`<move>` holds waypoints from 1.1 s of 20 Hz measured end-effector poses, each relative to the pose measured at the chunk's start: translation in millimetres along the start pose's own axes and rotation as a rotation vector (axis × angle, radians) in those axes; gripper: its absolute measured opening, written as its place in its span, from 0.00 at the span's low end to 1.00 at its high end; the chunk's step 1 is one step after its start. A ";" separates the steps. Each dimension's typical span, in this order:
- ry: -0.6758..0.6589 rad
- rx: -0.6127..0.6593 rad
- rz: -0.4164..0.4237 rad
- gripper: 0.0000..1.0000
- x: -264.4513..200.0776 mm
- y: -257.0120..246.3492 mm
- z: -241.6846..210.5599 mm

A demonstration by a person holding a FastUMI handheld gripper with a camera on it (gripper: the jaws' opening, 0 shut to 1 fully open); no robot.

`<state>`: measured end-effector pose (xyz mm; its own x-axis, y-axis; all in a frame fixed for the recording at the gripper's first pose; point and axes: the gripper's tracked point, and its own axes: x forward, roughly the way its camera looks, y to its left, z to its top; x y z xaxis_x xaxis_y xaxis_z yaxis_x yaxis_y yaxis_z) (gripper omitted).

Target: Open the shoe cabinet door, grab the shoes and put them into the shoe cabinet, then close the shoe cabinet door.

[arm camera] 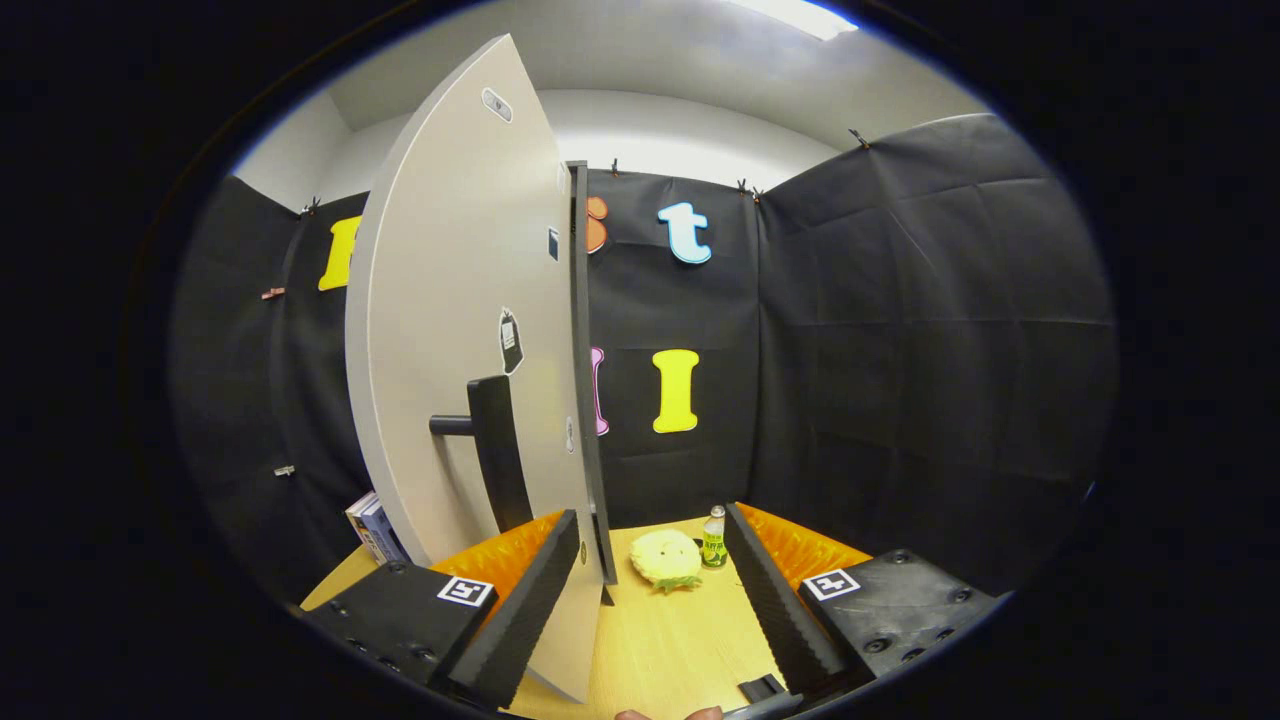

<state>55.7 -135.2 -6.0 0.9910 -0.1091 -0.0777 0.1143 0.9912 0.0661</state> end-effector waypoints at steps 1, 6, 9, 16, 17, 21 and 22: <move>-0.002 -0.002 -0.004 0.96 -0.7 7.1 -0.2; -0.001 0.009 -0.021 0.96 -3.6 39.6 -4.4; -0.003 0.005 -0.022 0.96 -8.5 57.8 -10.7; 0.014 0.025 0.073 0.96 1.1 122.9 -20.4; 0.020 0.030 0.094 0.97 2.1 134.3 -23.3; 0.041 0.027 0.201 0.97 1.9 184.8 -32.6; 0.042 0.017 0.217 0.97 2.2 192.9 -33.5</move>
<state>77.6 58.3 -26.8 0.9888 0.1102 -0.1008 -0.0999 0.9898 0.1020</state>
